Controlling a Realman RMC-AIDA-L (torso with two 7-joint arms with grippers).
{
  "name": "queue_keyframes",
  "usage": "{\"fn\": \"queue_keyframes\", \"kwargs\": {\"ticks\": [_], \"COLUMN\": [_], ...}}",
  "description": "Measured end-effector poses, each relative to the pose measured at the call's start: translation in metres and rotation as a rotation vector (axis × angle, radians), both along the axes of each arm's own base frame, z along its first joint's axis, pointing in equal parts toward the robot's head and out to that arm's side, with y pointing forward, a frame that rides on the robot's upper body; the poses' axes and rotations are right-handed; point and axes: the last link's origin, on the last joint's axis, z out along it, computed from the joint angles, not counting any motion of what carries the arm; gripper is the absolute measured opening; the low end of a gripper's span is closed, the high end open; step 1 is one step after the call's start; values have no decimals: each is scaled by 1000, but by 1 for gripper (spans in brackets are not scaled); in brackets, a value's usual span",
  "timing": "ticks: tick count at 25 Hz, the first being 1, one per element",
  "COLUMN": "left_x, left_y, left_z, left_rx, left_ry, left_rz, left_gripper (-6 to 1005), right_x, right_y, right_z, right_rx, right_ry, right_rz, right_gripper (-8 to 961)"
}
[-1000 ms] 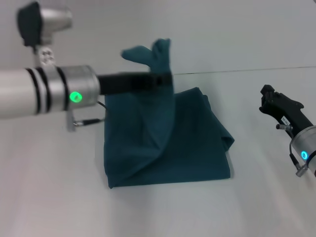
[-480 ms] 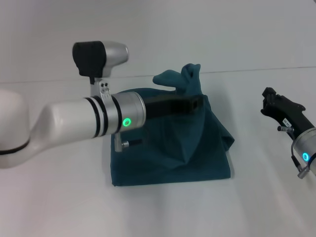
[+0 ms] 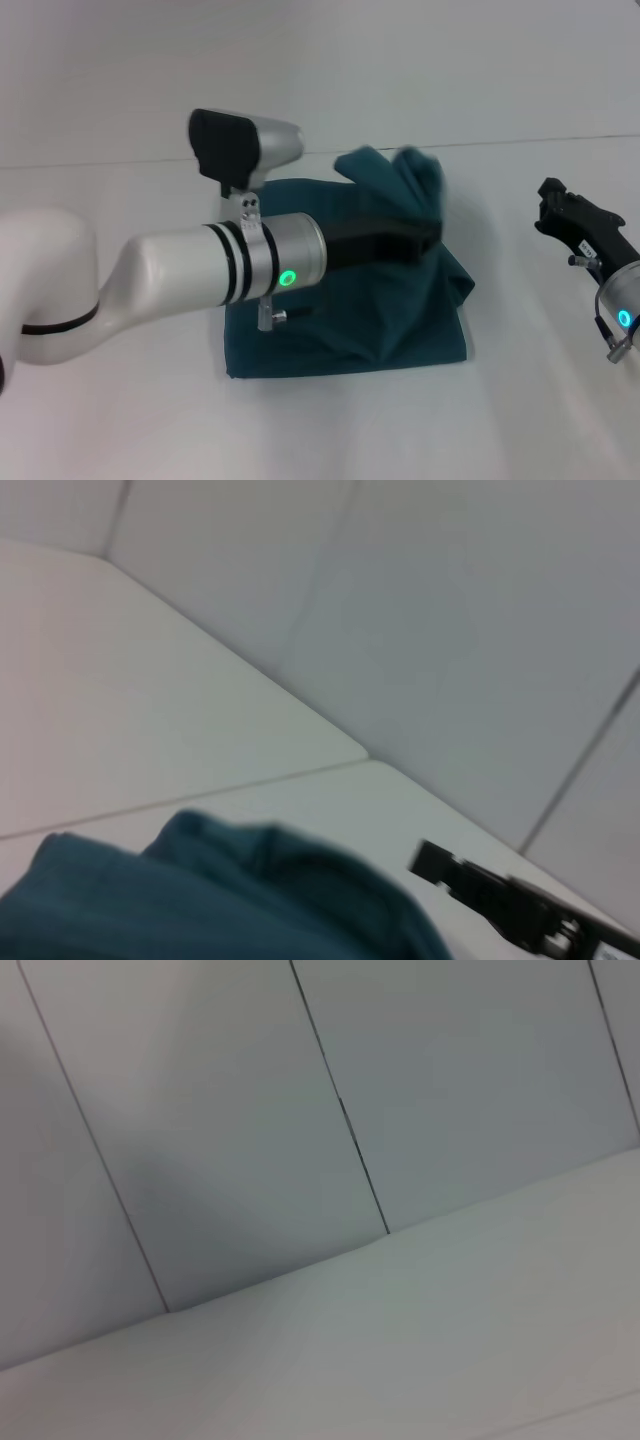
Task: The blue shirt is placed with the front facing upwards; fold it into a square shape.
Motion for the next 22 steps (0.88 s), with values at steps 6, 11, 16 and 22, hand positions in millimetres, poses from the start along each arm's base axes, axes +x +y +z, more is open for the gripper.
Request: {"fn": "queue_keyframes", "kwargs": {"ticks": [6, 11, 16, 22], "left_x": [10, 20, 9, -36], "left_y": [-3, -7, -14, -28], "left_z": [-4, 6, 23, 66], "left_rx": [-3, 70, 201, 411], "left_ry": [4, -9, -23, -147], "left_rz": [-41, -163, -243, -261], "left_gripper": [167, 319, 470, 672], "right_x": [6, 13, 16, 5], "right_y": [-1, -7, -16, -25], "right_z": [4, 10, 20, 26], "right_rx": [12, 44, 88, 64], "right_ry": [7, 26, 56, -12], "right_rz": [-21, -39, 1, 162], "right_gripper": [0, 0, 0, -1]}}
